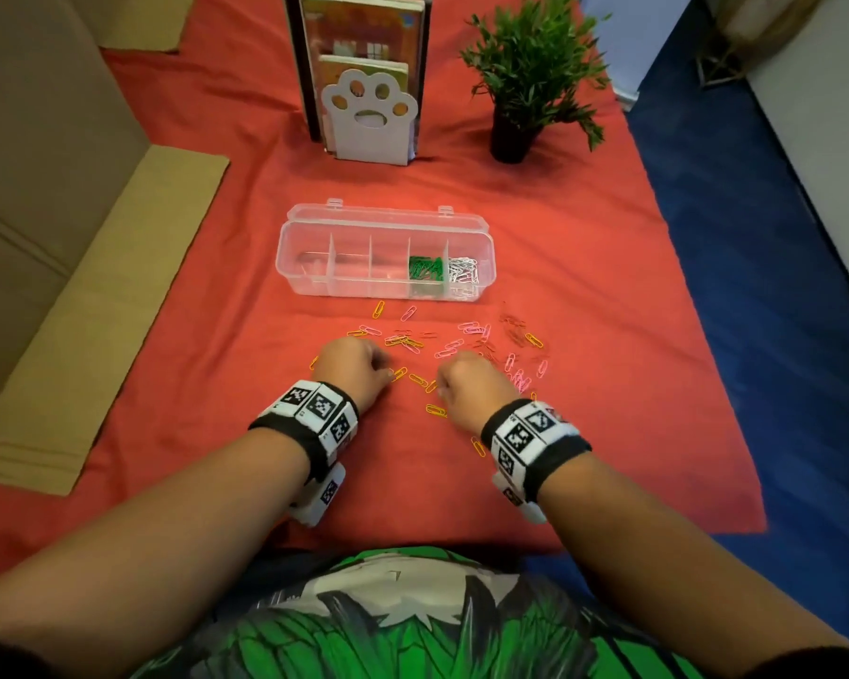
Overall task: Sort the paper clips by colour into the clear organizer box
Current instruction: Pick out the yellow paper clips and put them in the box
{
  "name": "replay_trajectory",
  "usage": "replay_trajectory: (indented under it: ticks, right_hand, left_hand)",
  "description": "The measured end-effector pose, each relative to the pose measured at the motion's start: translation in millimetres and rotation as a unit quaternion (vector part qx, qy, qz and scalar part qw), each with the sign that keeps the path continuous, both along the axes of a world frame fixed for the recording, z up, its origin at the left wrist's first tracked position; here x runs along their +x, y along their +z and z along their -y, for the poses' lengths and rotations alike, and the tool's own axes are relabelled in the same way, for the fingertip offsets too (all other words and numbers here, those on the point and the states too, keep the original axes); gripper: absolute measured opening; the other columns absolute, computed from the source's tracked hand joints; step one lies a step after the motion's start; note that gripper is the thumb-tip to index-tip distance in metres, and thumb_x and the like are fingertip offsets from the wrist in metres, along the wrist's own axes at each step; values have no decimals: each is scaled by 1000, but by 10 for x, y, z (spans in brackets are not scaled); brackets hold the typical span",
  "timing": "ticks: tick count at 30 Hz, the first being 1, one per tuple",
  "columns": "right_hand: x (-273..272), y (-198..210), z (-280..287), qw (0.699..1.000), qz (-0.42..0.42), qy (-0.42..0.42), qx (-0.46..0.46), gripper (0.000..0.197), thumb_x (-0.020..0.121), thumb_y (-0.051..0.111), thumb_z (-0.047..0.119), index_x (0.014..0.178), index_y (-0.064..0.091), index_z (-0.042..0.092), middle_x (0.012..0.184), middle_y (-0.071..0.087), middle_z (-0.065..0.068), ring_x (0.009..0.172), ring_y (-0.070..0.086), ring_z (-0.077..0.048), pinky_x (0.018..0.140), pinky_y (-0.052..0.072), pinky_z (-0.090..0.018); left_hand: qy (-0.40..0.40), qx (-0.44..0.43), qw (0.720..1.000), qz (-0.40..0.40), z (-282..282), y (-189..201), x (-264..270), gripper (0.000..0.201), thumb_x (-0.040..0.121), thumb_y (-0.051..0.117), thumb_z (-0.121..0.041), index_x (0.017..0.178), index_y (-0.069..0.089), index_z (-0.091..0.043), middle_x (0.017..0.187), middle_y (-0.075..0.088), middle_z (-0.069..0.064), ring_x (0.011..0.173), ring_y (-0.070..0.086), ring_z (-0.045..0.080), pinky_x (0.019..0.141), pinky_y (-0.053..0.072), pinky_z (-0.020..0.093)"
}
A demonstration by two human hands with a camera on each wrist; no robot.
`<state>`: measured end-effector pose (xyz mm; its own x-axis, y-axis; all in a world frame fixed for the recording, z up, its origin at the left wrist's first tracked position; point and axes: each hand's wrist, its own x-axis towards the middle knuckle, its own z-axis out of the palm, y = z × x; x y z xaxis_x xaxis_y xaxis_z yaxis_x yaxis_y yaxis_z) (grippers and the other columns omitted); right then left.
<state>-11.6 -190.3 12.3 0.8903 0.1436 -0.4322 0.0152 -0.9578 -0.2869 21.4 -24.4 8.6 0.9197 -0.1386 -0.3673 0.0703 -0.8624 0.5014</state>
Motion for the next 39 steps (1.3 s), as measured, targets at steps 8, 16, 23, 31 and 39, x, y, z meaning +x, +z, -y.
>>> replay_trajectory:
  ticks: [8,16,23,31,39]
  right_hand:
    - [-350,-123,-203,992,83,79,-52,29,88,33,-3,114,48,-2,114,50,-22,110,47,-37,89,42,-46]
    - [-181,-163,-5,982,26,-119,146,16,84,48,5,93,60,9,98,54,-9,88,54,-24,84,43,-28]
    - [84,-44,354,758,-71,-444,473,26,86,45,-7,74,51,15,70,52,-2,62,53,-13,57,47,-24]
    - [114,-253,286,989,55,-107,91,19,81,52,5,95,63,11,96,47,-6,90,52,-22,77,44,-25]
    - [77,-269,187,990,124,44,-40,28,79,54,3,107,53,4,113,49,-16,110,48,-33,92,42,-39]
  left_hand:
    - [-107,64,991,51,219,-90,40,13,79,63,-18,88,66,-9,93,68,14,95,61,33,78,47,35]
    - [-152,61,985,50,216,-154,45,26,83,48,-7,103,65,-7,106,65,19,102,58,35,87,48,39]
    - [1,-80,997,-6,135,-100,36,16,85,48,-8,92,62,-9,95,64,10,90,58,27,80,41,28]
    - [299,-427,822,-230,209,160,7,27,76,25,5,64,41,-13,58,46,6,60,51,22,60,48,29]
    - [120,-261,953,-100,321,-41,4,16,83,56,-11,69,60,-18,66,54,3,63,48,17,63,47,29]
